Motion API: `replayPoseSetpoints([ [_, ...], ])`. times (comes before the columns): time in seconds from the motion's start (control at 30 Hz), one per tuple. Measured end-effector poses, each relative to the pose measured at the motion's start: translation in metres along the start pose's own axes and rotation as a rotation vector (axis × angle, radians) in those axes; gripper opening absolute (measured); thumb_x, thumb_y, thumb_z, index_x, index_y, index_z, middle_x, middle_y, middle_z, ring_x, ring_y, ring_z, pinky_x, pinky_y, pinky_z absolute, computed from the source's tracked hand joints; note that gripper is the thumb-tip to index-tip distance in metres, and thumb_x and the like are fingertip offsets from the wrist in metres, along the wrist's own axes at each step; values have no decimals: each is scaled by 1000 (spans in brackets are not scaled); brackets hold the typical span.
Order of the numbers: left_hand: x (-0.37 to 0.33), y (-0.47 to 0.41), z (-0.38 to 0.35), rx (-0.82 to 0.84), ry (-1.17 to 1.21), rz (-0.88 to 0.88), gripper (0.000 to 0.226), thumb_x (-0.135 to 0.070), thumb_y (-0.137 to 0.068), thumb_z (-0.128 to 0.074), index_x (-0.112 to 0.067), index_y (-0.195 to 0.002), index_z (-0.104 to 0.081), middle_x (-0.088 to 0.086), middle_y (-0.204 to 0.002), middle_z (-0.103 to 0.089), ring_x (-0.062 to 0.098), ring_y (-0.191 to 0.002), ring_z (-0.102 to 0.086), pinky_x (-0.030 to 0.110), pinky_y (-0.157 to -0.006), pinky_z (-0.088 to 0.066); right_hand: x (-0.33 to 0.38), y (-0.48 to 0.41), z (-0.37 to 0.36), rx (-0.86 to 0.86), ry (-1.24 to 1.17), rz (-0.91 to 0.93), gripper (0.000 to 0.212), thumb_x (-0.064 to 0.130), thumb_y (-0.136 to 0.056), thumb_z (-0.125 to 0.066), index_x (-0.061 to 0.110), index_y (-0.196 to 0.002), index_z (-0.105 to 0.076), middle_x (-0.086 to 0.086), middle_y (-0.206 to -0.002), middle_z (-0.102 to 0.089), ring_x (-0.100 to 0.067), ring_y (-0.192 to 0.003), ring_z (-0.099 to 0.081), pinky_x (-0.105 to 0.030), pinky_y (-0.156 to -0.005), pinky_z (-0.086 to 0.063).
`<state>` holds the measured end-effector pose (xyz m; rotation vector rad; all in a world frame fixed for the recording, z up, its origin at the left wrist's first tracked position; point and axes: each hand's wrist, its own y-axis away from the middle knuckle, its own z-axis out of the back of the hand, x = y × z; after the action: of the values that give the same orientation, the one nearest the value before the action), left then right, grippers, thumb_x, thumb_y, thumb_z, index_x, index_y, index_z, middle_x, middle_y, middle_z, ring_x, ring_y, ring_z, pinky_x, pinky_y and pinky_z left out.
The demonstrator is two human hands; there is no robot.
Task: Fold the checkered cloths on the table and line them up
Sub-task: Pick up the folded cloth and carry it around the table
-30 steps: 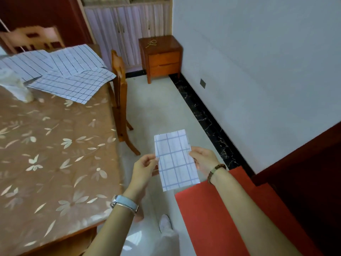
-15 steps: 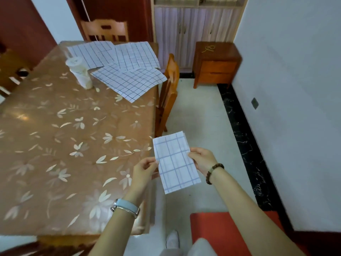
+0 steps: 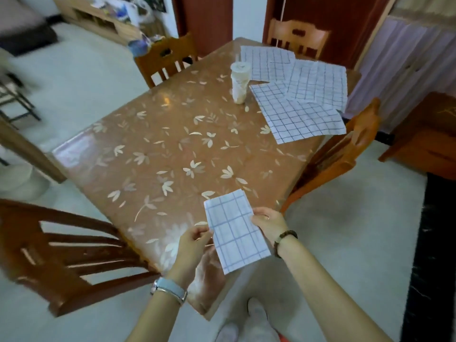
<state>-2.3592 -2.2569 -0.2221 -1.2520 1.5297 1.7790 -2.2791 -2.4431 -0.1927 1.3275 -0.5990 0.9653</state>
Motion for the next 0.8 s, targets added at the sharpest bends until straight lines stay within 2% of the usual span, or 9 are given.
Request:
replayPoseSetpoints([
  [0.17, 8, 7, -4, -243, 71, 21, 15, -9, -95, -62, 4, -101, -67, 20, -96, -74, 32, -92, -72, 44, -84, -59, 12, -30, -8, 221, 145, 9, 19, 1, -89, -58, 11, -105, -62, 1, -86, -62, -7, -77, -57, -7, -57, -45],
  [0.3, 21, 13, -8, -399, 89, 9, 11, -14, -93, -66, -4, -94, -71, 9, -90, -76, 26, -90, -73, 43, -80, -61, 13, -47, -15, 342, 269, 42, 21, 2, -88, -59, 9, -106, -65, -1, -80, -64, -11, -73, -58, -11, -61, -47],
  [0.4, 33, 22, -10, -490, 106, 10, 9, -14, -91, -68, -7, -95, -72, 2, -88, -76, 21, -88, -73, 36, -77, -61, 7, -55, -23, 411, 353, 85, 21, 3, -85, -59, 16, -99, -68, -2, -78, -65, -16, -78, -60, -20, -68, -49],
  [0.47, 39, 29, -10, -532, 148, 27, 7, -10, -92, -66, -5, -95, -70, 0, -82, -76, 18, -81, -74, 31, -69, -61, 3, -57, -31, 446, 408, 110, 22, 3, -85, -59, 19, -96, -68, 3, -72, -61, -15, -75, -59, -16, -65, -48],
  [0.53, 45, 33, -6, -568, 209, 73, 7, -8, -92, -65, -4, -97, -68, 6, -83, -75, 20, -76, -74, 33, -66, -62, -3, -57, -40, 479, 463, 112, 25, 2, -84, -58, 17, -102, -67, 5, -71, -59, -12, -72, -58, -15, -62, -46],
  [0.63, 58, 34, 4, -648, 220, 119, 8, -8, -90, -68, -4, -98, -69, 19, -93, -73, 28, -81, -73, 40, -74, -62, -12, -59, -57, 537, 534, 106, 28, 2, -83, -59, 14, -108, -64, -3, -81, -64, -17, -79, -61, -22, -70, -48],
  [0.7, 67, 33, 11, -683, 204, 130, 7, -7, -90, -68, -6, -97, -70, 17, -91, -73, 27, -82, -72, 35, -72, -60, -19, -59, -67, 554, 574, 106, 25, 2, -83, -61, 14, -106, -63, -5, -87, -66, -18, -84, -63, -23, -72, -49],
  [0.8, 80, 32, 23, -713, 207, 166, 7, -7, -90, -68, -7, -96, -70, 11, -86, -73, 25, -82, -72, 29, -68, -57, -31, -61, -84, 575, 614, 101, 26, 2, -83, -60, 16, -104, -61, -1, -80, -63, -21, -84, -63, -28, -74, -52],
])
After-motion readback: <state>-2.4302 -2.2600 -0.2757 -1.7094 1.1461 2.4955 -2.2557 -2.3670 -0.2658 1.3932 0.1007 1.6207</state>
